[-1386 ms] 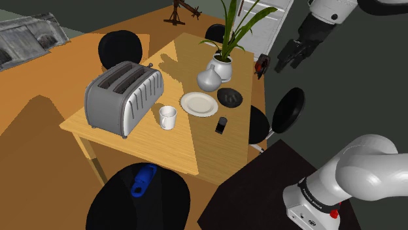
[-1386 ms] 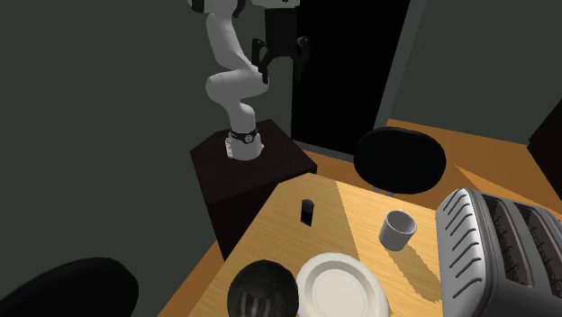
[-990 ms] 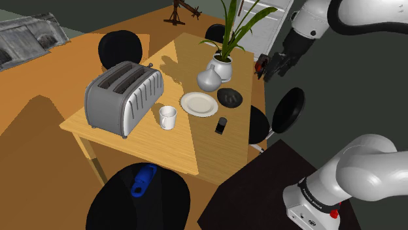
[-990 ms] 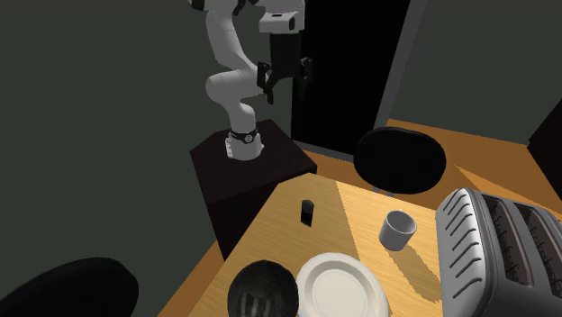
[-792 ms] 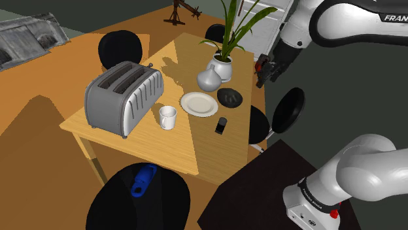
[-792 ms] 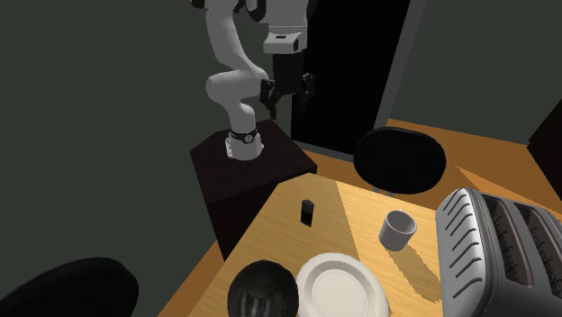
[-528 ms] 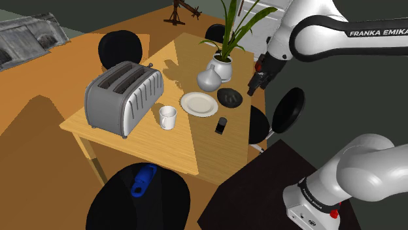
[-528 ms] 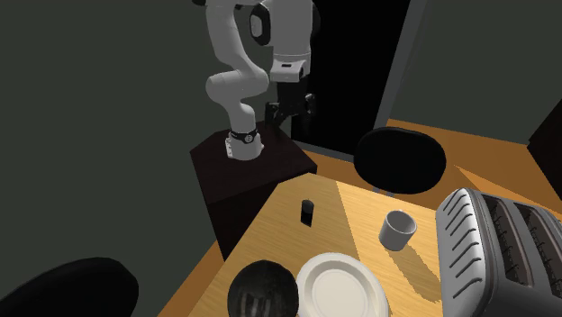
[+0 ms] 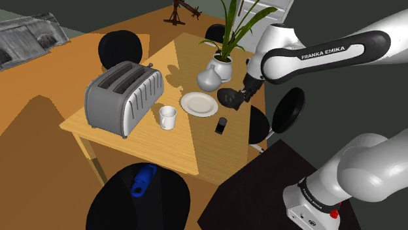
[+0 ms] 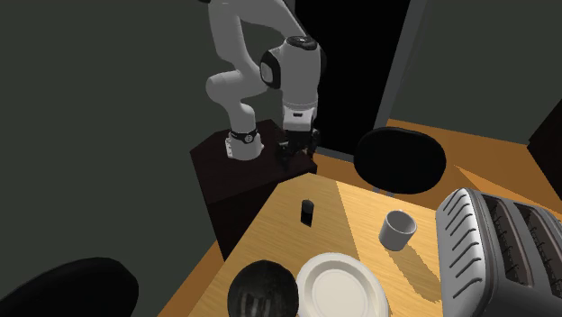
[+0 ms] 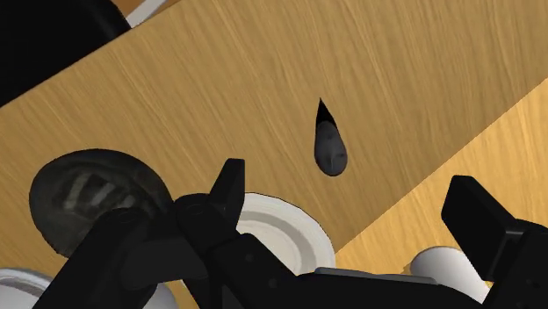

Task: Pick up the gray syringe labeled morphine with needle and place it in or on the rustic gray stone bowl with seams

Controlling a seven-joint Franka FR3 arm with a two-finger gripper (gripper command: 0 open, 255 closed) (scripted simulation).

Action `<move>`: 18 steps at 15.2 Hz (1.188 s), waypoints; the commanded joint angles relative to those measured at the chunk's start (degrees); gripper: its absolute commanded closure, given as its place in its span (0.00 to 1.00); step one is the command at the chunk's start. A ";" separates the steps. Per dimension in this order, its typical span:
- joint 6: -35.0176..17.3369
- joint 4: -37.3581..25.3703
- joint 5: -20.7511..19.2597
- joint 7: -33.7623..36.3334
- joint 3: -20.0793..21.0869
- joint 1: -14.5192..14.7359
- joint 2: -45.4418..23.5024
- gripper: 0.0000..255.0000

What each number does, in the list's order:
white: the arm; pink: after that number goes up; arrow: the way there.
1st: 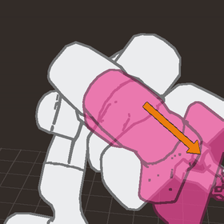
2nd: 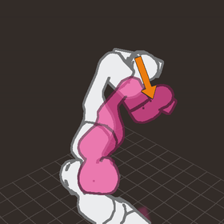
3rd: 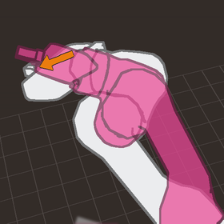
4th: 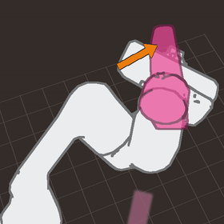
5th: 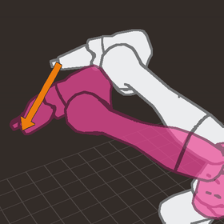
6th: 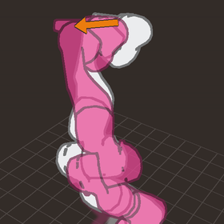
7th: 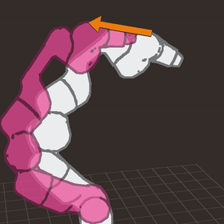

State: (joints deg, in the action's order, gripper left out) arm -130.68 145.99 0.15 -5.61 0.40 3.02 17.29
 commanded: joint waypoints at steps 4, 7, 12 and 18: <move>-8.42 -1.94 0.77 -3.33 -0.19 0.79 -11.82 0.00; -12.70 -3.59 1.35 -5.42 -0.06 1.08 -18.69 0.00; -16.44 -3.40 1.51 -5.73 0.04 1.10 -22.34 0.00; -19.30 -3.20 1.60 -5.79 0.08 1.12 -25.01 0.00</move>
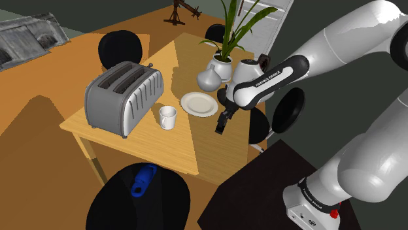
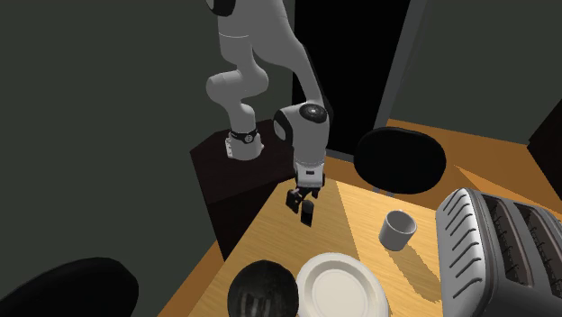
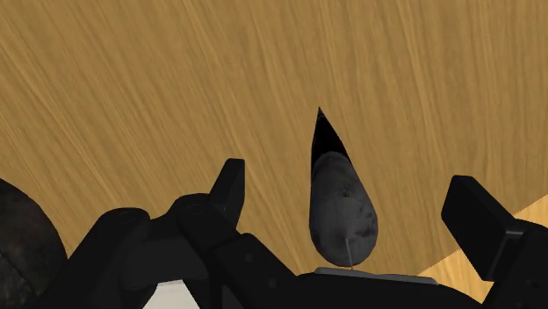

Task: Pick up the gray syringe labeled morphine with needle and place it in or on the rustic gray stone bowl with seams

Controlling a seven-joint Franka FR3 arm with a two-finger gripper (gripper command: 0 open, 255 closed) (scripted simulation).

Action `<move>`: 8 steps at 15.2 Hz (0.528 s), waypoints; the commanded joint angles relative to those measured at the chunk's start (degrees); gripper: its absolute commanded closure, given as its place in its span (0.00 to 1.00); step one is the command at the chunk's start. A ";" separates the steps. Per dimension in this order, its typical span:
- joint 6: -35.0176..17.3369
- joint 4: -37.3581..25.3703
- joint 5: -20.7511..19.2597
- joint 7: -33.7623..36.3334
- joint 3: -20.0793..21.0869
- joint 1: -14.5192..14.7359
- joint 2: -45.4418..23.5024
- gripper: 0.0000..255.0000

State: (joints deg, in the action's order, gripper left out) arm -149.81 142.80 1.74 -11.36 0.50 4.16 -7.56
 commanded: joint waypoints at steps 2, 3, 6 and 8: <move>-0.17 -0.01 0.01 -0.04 -0.01 -0.02 -0.16 0.00; -0.17 -0.01 0.01 -0.04 -0.01 -0.02 -0.16 0.00; -0.16 -0.01 0.01 -0.04 -0.01 -0.02 -0.15 1.00; -0.16 -0.01 0.01 -0.04 -0.01 -0.02 -0.15 1.00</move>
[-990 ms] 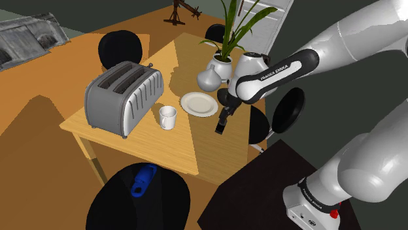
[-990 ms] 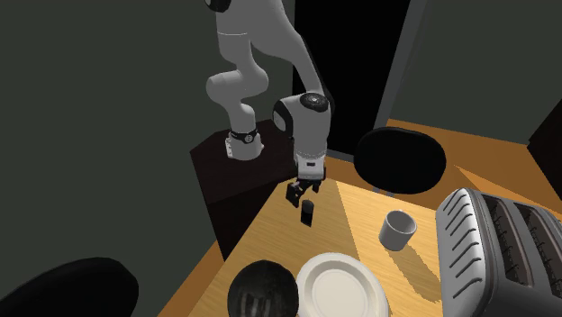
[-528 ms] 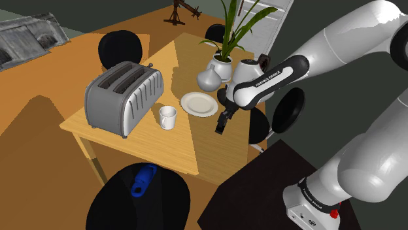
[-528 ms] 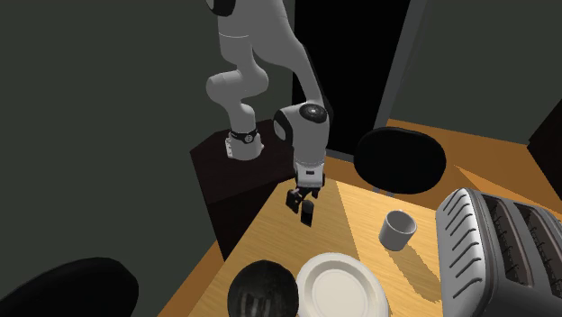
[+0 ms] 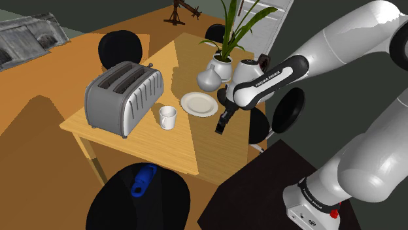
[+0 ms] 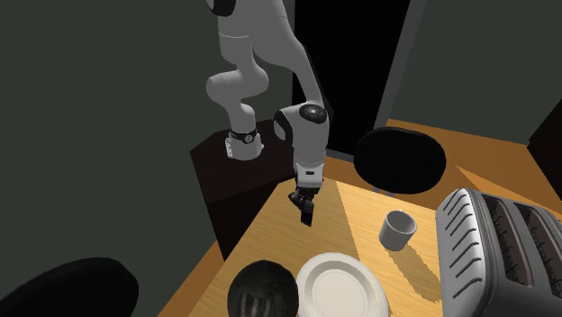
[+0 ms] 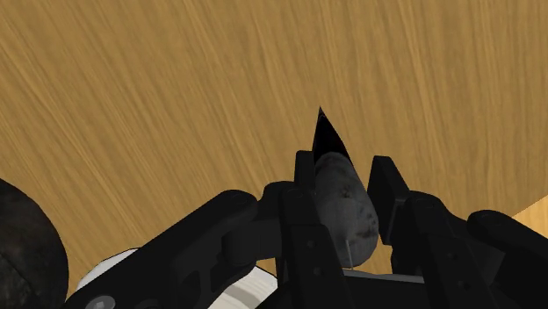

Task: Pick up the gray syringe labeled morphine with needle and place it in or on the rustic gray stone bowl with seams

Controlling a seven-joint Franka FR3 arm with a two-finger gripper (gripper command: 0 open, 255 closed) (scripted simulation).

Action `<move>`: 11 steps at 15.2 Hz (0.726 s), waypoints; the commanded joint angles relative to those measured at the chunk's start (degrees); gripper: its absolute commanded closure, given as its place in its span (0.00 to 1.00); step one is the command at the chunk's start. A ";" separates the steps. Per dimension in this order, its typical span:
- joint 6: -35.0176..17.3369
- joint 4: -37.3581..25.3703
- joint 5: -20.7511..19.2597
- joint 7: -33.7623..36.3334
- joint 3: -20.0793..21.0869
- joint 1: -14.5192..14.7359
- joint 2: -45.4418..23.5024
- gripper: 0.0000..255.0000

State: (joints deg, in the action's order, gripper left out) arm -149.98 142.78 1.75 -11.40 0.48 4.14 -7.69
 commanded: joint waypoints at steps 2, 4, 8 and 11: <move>0.00 0.02 0.00 0.00 0.00 0.00 -0.02 1.00; 0.00 0.03 0.00 0.00 0.00 0.00 0.00 1.00; 0.79 -0.01 -0.03 0.03 -0.01 0.00 0.74 1.00; 3.20 -0.18 -0.10 0.11 -0.03 0.00 2.98 1.00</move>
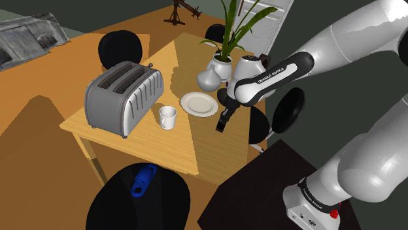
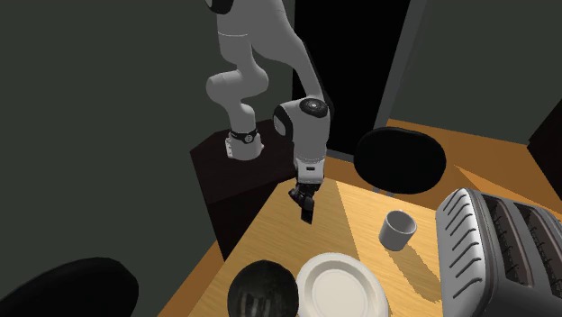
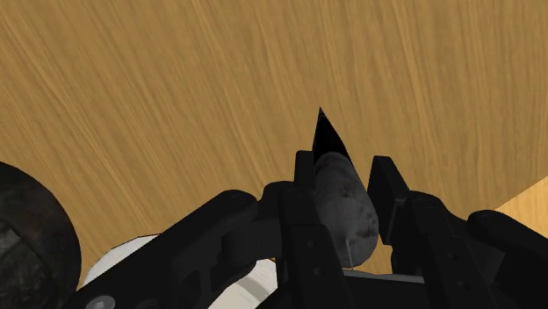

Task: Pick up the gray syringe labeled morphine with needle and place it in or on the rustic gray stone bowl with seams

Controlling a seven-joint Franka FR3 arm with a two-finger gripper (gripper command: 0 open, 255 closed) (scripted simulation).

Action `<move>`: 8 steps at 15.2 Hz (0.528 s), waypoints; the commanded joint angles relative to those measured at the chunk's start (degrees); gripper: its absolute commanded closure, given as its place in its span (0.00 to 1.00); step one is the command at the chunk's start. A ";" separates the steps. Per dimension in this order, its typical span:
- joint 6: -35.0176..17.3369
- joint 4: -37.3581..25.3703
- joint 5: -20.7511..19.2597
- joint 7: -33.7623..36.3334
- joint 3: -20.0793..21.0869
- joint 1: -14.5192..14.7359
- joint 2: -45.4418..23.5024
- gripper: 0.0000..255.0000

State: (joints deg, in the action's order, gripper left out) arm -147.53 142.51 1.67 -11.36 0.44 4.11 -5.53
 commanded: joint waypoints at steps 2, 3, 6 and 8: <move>2.37 -0.10 -0.07 0.13 0.00 0.02 2.26 1.00; 3.18 -0.21 -0.10 0.15 0.00 0.02 2.96 1.00; 5.64 -0.63 -0.16 0.22 -0.02 0.01 5.00 1.00; 7.28 -0.97 -0.20 0.27 -0.02 0.01 6.30 1.00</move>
State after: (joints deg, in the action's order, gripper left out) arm -141.06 141.72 1.49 -11.07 0.45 4.15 0.17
